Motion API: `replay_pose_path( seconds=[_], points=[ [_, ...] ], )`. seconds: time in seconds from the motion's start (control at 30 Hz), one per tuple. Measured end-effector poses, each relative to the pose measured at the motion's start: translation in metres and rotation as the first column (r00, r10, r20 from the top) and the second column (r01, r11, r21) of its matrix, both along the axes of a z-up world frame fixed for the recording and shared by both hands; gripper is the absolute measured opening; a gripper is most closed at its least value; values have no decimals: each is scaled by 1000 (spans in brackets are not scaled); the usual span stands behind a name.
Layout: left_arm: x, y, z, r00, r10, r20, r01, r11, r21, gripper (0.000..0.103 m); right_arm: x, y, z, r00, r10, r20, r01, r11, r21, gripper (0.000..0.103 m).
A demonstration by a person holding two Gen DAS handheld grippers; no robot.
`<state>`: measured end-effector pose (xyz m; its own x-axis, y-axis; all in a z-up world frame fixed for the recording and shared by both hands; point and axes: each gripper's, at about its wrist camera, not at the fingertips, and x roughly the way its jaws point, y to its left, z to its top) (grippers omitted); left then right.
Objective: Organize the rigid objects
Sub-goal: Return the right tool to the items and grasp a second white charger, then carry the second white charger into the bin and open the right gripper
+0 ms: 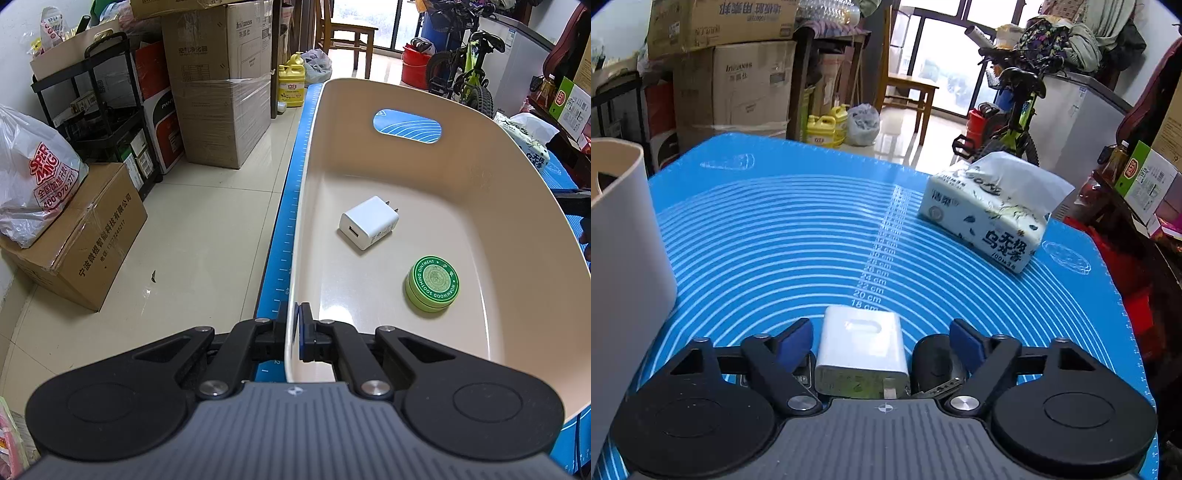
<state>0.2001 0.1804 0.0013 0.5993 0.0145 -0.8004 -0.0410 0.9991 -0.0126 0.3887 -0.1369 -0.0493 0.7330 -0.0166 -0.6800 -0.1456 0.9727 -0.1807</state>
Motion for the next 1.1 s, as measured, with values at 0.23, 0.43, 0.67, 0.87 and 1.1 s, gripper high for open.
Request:
replay_pose_path(
  seconds=[0.23,0.43,0.67,0.87,1.1],
  points=[
    [0,1,0,1000,0,0,0,1000,0,5,8,0,-3,999,-11,-34,12,1000,5,73],
    [0,1,0,1000,0,0,0,1000,-1,5,13,-2,-4,997,1,-82,5,998,67,54],
    [0,1,0,1000,0,0,0,1000,0,5,7,-1,-3,998,-10,-64,14,998,59,54],
    [0,1,0,1000,0,0,0,1000,-1,5,-1,-9,9,999,-26,-32,28,997,69,54],
    [0,1,0,1000,-1,0,1,1000,-1,5,-23,-5,45,999,6,45,-9,997,77,54]
  ],
)
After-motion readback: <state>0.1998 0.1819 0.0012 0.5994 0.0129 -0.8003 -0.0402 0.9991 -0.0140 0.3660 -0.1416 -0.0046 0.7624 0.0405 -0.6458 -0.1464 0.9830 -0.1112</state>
